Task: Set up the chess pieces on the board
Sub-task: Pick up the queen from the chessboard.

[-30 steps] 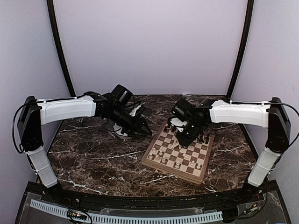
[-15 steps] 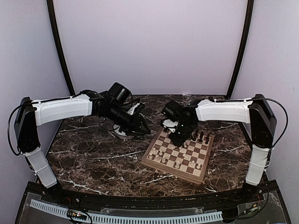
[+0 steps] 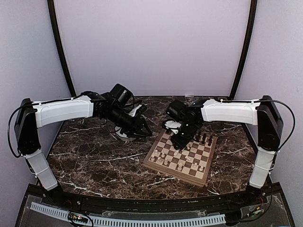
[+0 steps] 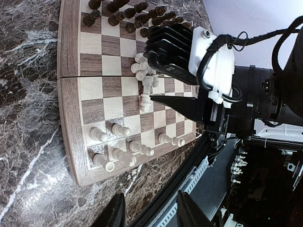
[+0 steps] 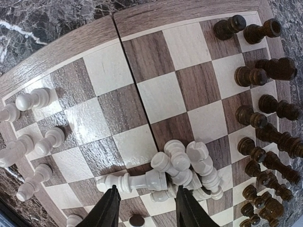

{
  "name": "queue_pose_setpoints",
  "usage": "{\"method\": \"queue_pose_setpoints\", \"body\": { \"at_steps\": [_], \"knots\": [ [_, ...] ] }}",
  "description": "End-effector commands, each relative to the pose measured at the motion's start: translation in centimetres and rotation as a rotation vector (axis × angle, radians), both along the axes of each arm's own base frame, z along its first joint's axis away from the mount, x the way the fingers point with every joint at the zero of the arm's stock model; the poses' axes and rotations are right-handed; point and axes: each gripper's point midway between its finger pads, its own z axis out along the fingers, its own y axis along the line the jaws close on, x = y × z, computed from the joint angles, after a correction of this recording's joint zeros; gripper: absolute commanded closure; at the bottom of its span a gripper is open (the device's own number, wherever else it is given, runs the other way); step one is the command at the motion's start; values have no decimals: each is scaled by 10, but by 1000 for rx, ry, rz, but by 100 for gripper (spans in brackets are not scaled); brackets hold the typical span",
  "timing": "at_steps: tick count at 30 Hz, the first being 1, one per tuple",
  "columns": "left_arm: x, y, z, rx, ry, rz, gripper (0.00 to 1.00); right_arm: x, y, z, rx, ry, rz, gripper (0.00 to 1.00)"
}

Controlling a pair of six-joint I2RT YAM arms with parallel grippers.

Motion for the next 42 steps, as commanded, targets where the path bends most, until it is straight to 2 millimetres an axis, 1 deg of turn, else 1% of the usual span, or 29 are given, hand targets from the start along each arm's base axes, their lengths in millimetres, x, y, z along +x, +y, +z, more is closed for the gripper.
{"method": "queue_pose_setpoints", "body": {
  "at_steps": [1,6,9,12,17,26,30,36,40,42],
  "knots": [
    [-6,4,10,-12,-18,-13,61,-7,0,8,43,21,15,57],
    [-8,5,8,-9,-11,-12,61,-11,2,0,49,46,24,61],
    [-8,6,8,-8,-12,-11,61,-9,2,-4,36,49,16,66],
    [-9,7,6,-4,-14,-10,61,-6,3,-4,30,46,-2,68],
    [-8,7,3,1,-14,-5,61,-6,-1,-14,-2,73,-62,63],
    [-8,7,3,0,-13,-4,61,-6,7,-16,52,111,-208,54],
    [-8,6,5,-5,-13,-10,61,-8,6,-25,35,133,-246,53],
    [-7,5,6,-5,-12,-15,61,-12,2,-34,-5,143,-295,54],
    [-7,4,5,-3,-9,-14,61,-21,5,-40,-7,166,-303,61],
    [-6,4,6,-6,-12,-15,61,-27,6,-42,-16,172,-299,63]
  ]
}}
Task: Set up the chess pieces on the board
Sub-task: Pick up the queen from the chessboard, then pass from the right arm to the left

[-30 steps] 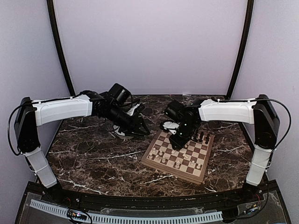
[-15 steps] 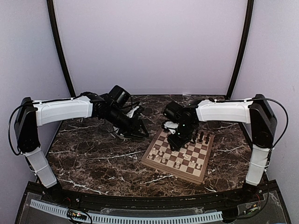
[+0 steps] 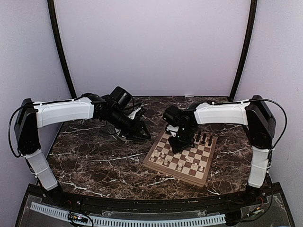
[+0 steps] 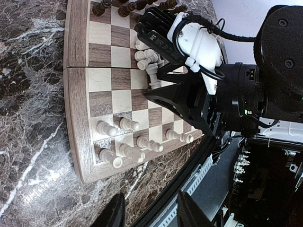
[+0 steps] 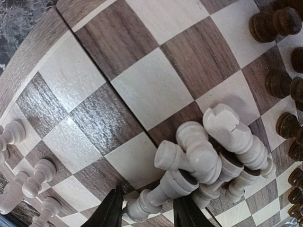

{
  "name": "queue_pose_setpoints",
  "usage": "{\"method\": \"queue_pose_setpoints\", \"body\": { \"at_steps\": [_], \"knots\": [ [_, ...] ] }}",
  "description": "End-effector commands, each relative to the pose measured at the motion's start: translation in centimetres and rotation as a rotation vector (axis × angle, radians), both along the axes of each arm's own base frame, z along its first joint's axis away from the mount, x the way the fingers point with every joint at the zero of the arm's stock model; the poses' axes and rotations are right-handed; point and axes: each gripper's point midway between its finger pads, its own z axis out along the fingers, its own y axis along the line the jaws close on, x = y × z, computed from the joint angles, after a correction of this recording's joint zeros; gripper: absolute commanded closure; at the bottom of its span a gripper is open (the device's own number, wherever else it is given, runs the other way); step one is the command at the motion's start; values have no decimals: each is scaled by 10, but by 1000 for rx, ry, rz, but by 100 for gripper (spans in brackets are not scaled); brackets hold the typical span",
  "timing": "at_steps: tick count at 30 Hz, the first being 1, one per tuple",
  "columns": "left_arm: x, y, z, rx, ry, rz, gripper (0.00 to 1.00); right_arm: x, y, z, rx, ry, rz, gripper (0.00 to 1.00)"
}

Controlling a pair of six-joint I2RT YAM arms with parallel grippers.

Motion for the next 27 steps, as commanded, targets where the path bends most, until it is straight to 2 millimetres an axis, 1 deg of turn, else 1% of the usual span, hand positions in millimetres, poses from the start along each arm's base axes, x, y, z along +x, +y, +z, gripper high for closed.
{"method": "queue_pose_setpoints", "body": {
  "at_steps": [1,4,6,8,10,14,18,22,25,26,27],
  "knots": [
    [-3,-1,18,-29,-28,-19,61,-17,-1,-12,-35,38,-17,64],
    [-3,-1,17,-27,-28,-16,61,-16,-7,-12,-57,19,-28,74],
    [-3,-1,17,-27,-28,-15,61,-16,-10,-9,-67,10,-24,81],
    [-2,-1,17,-30,-31,-16,61,-16,-11,1,-67,-7,-12,85],
    [0,-3,17,-34,-39,-16,61,-15,-13,18,-53,-41,-2,88],
    [7,-12,18,-57,-41,-17,61,-16,-11,51,3,-92,49,90],
    [16,-29,22,-117,-24,-22,60,-25,3,79,86,-125,151,90],
    [19,-46,28,-183,-4,-69,58,-33,17,97,149,-149,229,91],
    [16,-55,30,-237,34,-103,57,-39,30,108,197,-155,273,90],
    [16,-57,28,-248,48,-106,57,-40,34,111,211,-160,286,91],
    [12,-59,29,-268,69,-125,57,-41,37,115,222,-168,294,91]
  ]
}}
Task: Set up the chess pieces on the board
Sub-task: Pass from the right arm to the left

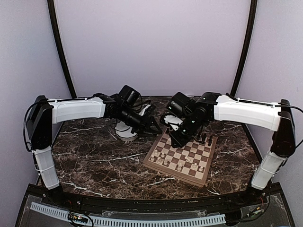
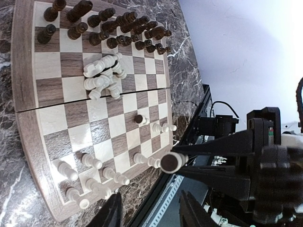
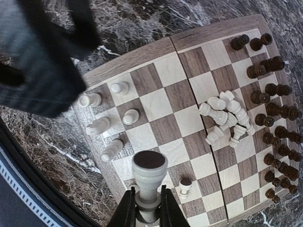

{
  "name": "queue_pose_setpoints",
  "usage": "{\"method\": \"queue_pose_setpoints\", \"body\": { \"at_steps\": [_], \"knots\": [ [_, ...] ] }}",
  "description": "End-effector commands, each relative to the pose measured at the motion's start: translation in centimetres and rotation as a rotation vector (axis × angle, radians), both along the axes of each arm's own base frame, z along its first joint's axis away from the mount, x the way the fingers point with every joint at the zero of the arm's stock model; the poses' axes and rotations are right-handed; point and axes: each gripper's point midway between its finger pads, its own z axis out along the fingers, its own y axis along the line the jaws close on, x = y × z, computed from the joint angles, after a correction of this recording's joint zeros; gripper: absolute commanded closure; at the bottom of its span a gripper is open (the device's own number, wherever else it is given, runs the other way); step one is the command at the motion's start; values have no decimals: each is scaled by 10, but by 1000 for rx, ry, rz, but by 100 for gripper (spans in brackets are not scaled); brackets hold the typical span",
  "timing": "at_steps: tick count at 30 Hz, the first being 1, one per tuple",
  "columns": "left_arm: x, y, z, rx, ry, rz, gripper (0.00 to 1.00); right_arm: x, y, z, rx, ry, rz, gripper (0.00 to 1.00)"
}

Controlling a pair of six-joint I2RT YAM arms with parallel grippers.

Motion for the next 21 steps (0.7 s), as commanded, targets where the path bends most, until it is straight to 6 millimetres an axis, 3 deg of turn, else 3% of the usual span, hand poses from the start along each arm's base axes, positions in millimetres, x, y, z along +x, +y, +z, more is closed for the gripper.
{"method": "queue_pose_setpoints", "body": {
  "at_steps": [1,11,21],
  "knots": [
    [-10,-18,20,-138,57,-81,57,-6,23,24,83,-35,87,90],
    [-20,-21,12,-181,134,-113,60,-9,40,40,120,-75,139,90],
    [-29,-22,10,-200,186,-144,68,-4,43,47,127,-113,139,90]
  ]
}}
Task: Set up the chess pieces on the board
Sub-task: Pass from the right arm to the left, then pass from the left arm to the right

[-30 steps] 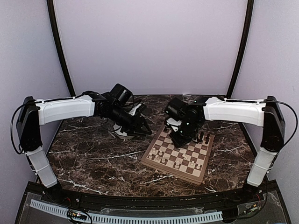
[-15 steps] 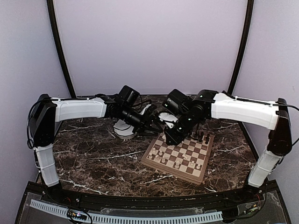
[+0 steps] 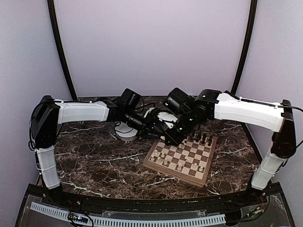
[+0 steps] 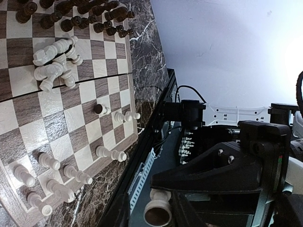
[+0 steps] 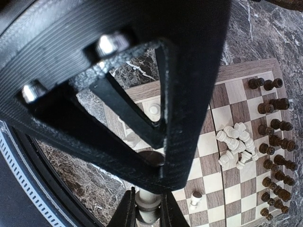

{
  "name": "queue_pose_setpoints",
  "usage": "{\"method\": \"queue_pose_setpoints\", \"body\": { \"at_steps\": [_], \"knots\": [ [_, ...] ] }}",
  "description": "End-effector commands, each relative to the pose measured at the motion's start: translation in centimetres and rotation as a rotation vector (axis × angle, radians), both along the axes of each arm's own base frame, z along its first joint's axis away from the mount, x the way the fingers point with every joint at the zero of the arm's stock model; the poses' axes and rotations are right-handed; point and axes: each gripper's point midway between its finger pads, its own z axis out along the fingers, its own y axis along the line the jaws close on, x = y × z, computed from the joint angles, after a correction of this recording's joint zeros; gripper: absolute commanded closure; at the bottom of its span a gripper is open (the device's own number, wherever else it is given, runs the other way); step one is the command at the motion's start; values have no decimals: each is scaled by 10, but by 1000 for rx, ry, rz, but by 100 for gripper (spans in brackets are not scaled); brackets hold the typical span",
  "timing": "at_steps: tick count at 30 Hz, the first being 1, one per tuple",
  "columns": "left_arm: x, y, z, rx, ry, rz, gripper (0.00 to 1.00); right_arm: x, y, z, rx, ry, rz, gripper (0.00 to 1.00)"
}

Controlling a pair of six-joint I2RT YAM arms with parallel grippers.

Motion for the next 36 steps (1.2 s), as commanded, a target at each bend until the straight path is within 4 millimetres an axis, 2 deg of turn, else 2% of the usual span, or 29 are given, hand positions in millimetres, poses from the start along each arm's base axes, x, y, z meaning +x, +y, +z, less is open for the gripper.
{"method": "queue_pose_setpoints", "body": {
  "at_steps": [1,6,9,13,18,20,23,25,29,31,33,36],
  "knots": [
    [-11,-2,3,-35,31,-44,70,7,12,20,50,-62,9,90],
    [-13,-3,6,-52,37,-57,83,8,13,23,57,-67,11,89],
    [-13,-5,14,-80,42,-71,91,11,11,28,60,-88,-3,88],
    [-10,-7,28,-107,33,-73,97,18,9,40,78,-130,-30,84],
    [7,-4,55,-174,-21,-25,98,12,12,63,161,-123,-32,63],
    [15,-2,65,-205,-36,5,98,5,13,77,237,-102,-30,59],
    [26,3,74,-235,-25,59,98,6,5,101,365,-91,-90,56],
    [33,6,81,-267,-37,96,98,15,-10,115,467,-74,-174,55],
    [43,8,96,-323,-59,157,98,37,-40,131,711,26,-341,58],
    [47,7,101,-344,-59,176,98,41,-46,136,808,58,-373,57],
    [50,5,103,-367,-51,188,98,41,-43,144,883,70,-358,54],
    [53,4,104,-390,1,209,98,43,-36,142,908,90,-346,53]
  ]
}}
